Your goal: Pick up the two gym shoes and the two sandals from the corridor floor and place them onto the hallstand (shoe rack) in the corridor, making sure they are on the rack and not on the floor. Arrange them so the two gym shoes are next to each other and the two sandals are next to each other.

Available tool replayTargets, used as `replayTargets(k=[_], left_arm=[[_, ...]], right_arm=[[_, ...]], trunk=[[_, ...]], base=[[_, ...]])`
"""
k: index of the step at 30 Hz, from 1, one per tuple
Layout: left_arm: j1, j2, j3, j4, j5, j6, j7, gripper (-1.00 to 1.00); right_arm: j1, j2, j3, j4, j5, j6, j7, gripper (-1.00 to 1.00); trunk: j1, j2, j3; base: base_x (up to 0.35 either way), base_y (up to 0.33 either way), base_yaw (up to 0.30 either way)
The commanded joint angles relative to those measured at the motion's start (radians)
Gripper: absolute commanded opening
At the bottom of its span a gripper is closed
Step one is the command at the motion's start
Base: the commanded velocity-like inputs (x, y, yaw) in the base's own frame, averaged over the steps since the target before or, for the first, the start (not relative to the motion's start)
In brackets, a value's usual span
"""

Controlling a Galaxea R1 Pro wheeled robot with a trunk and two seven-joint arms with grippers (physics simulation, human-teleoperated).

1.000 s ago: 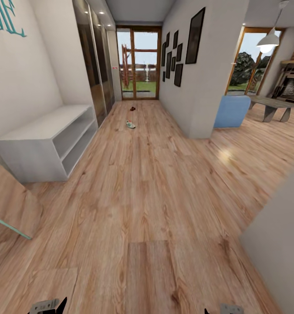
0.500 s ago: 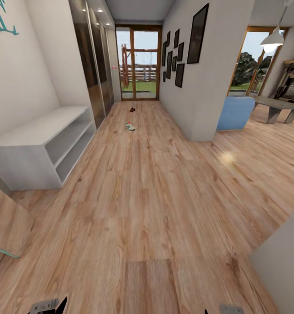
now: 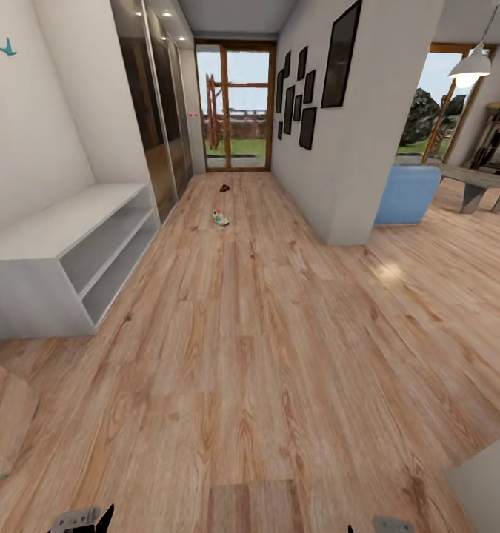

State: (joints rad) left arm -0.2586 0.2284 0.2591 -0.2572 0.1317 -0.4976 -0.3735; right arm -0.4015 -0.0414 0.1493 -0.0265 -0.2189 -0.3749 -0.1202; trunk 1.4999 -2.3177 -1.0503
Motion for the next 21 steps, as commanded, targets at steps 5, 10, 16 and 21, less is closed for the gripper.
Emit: replayTargets(k=[5, 10, 16, 21], left_arm=[[-0.001, 0.000, 0.002, 0.002, 0.010, 0.001, -0.010, 1.00], [-0.001, 0.000, 0.002, 0.002, 0.010, 0.001, -0.010, 1.00], [-0.001, -0.001, 0.001, 0.002, 0.009, 0.001, -0.010, 1.00], [-0.001, -0.001, 0.000, 0.002, 0.009, 0.001, -0.010, 1.00]], right_arm=[[0.000, 0.000, 0.009, 0.000, -0.008, -0.002, -0.002, 1.00], [0.000, 0.000, 0.009, 0.000, -0.008, -0.002, -0.002, 1.00], [0.000, 0.000, 0.009, 0.000, -0.008, -0.002, -0.002, 1.00], [0.000, 0.000, 0.009, 0.000, -0.008, -0.002, -0.002, 1.00]], trunk=[[0.000, 0.000, -0.001], [0.000, 0.000, -0.001], [0.000, 0.000, -0.001], [0.000, 0.000, -0.001]], base=[[0.339, 0.000, 0.000], [0.339, 0.000, 0.000], [0.339, 0.000, 0.000], [0.339, 0.000, 0.000]])
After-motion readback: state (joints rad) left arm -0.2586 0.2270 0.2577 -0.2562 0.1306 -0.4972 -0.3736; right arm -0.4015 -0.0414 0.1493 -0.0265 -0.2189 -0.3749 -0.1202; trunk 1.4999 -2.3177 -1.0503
